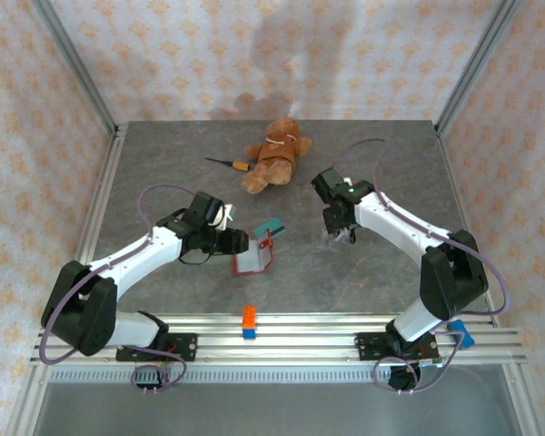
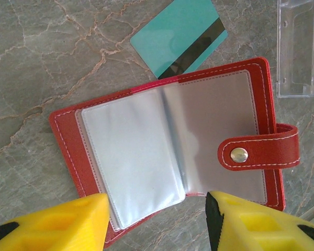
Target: Put the credit cards into the card holder
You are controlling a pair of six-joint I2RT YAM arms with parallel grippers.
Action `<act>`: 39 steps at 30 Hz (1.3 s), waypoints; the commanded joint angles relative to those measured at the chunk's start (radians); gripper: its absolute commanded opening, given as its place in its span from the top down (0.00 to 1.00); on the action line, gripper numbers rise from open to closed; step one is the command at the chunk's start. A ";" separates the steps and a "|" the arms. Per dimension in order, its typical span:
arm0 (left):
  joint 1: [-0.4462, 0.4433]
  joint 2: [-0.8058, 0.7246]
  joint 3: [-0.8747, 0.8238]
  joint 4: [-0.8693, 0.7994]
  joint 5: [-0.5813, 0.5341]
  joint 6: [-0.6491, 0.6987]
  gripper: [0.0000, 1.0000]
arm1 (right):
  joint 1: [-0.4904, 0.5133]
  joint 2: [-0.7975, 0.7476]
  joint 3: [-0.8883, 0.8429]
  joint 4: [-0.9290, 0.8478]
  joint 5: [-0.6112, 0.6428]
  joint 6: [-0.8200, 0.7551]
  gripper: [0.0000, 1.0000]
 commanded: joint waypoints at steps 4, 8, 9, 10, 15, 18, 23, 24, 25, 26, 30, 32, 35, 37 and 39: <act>0.012 -0.007 0.030 -0.025 -0.014 0.025 0.47 | 0.003 -0.017 0.006 -0.038 0.107 -0.006 0.27; 0.011 -0.025 0.003 -0.002 -0.020 0.018 0.47 | 0.003 -0.015 0.005 -0.033 0.097 -0.008 0.31; 0.012 -0.023 0.005 -0.006 -0.021 0.020 0.47 | 0.003 -0.014 0.005 -0.034 0.102 -0.007 0.34; 0.012 -0.021 0.007 -0.012 -0.020 0.020 0.47 | 0.003 -0.014 0.003 -0.035 0.105 -0.008 0.36; 0.011 -0.020 -0.002 0.007 -0.017 0.012 0.47 | 0.003 -0.017 0.006 -0.039 0.094 -0.018 0.49; 0.011 -0.006 0.015 -0.014 -0.005 0.021 0.47 | 0.003 -0.017 0.003 -0.042 0.105 -0.020 0.58; 0.011 0.006 0.010 -0.001 0.006 0.021 0.47 | 0.004 -0.010 0.006 -0.048 0.091 -0.023 0.74; 0.011 0.010 0.013 -0.007 0.005 0.024 0.47 | 0.003 -0.011 0.006 -0.050 0.092 -0.022 0.76; 0.011 0.010 0.017 -0.014 0.005 0.026 0.47 | 0.003 -0.014 0.005 -0.050 0.092 -0.023 0.79; 0.011 0.009 0.016 -0.015 0.006 0.025 0.47 | 0.003 -0.015 0.003 -0.050 0.091 -0.024 0.80; 0.011 0.009 0.004 0.003 0.014 0.022 0.47 | 0.003 -0.016 0.006 -0.045 0.053 -0.026 0.90; 0.011 0.024 0.018 -0.018 0.022 0.032 0.47 | 0.003 -0.016 0.005 -0.047 0.052 -0.025 0.92; 0.011 0.027 0.015 -0.017 0.032 0.028 0.47 | 0.003 -0.024 0.010 -0.044 0.017 -0.024 0.96; 0.010 0.021 0.007 -0.010 0.032 0.026 0.47 | 0.003 -0.039 0.016 -0.044 -0.015 -0.022 0.99; 0.010 0.015 0.014 -0.024 0.028 0.033 0.47 | 0.003 -0.058 0.016 -0.042 -0.035 -0.017 1.00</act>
